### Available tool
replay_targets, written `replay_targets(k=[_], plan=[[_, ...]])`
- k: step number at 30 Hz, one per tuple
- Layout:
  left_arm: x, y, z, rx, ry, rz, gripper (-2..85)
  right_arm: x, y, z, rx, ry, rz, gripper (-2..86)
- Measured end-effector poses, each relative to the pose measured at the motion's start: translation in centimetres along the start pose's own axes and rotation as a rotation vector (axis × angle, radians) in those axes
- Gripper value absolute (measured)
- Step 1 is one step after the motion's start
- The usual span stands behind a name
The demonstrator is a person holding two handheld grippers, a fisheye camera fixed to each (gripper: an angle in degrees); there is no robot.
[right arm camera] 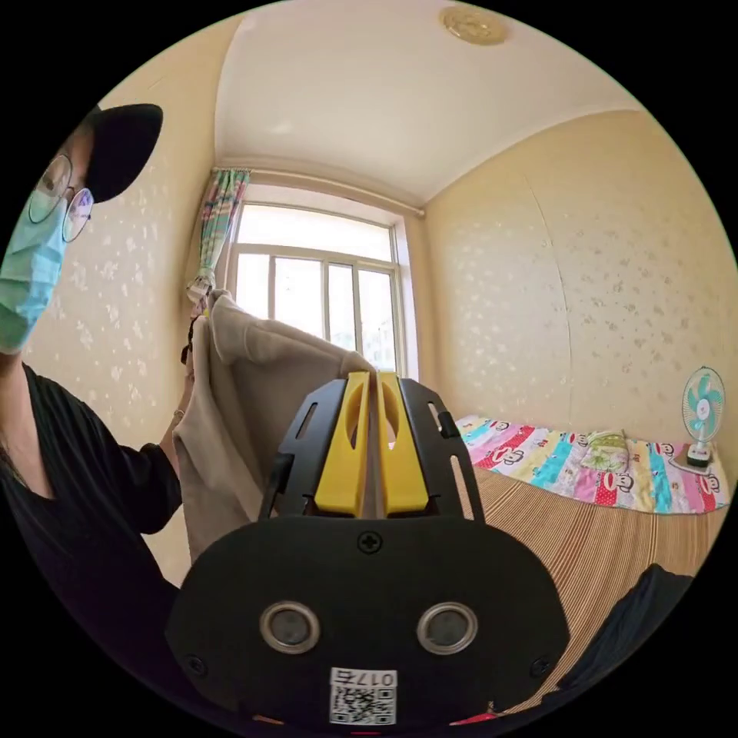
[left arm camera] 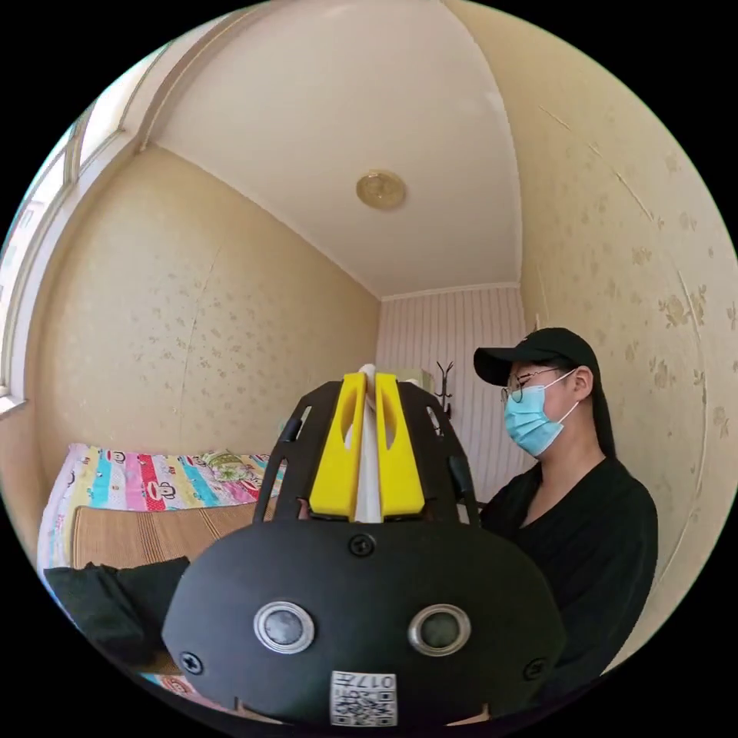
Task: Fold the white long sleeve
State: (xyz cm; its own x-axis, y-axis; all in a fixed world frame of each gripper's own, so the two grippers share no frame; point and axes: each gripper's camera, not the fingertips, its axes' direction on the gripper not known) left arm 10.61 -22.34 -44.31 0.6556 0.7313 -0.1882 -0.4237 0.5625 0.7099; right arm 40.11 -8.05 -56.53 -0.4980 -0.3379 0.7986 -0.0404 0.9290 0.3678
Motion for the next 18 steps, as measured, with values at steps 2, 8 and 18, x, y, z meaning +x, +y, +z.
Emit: replay_targets(k=[2, 8, 18], plan=[[2.1, 0.0, -0.6, 0.052, -0.333, 0.068, 0.5, -2.1, -2.9, -4.3, 0.129, 0.017, -0.016, 2.0], [-3.5, -2.7, 9.3, -0.163, -0.616, 0.135, 0.7, -3.1, -9.6, -3.4, 0.108, 0.342, -0.024, 2.1], [-43.5, 5.8, 37.5, -0.843, -0.92, -0.306, 6.5, 31.3, -6.9, 24.8, -0.624, 0.883, 0.277, 4.9]])
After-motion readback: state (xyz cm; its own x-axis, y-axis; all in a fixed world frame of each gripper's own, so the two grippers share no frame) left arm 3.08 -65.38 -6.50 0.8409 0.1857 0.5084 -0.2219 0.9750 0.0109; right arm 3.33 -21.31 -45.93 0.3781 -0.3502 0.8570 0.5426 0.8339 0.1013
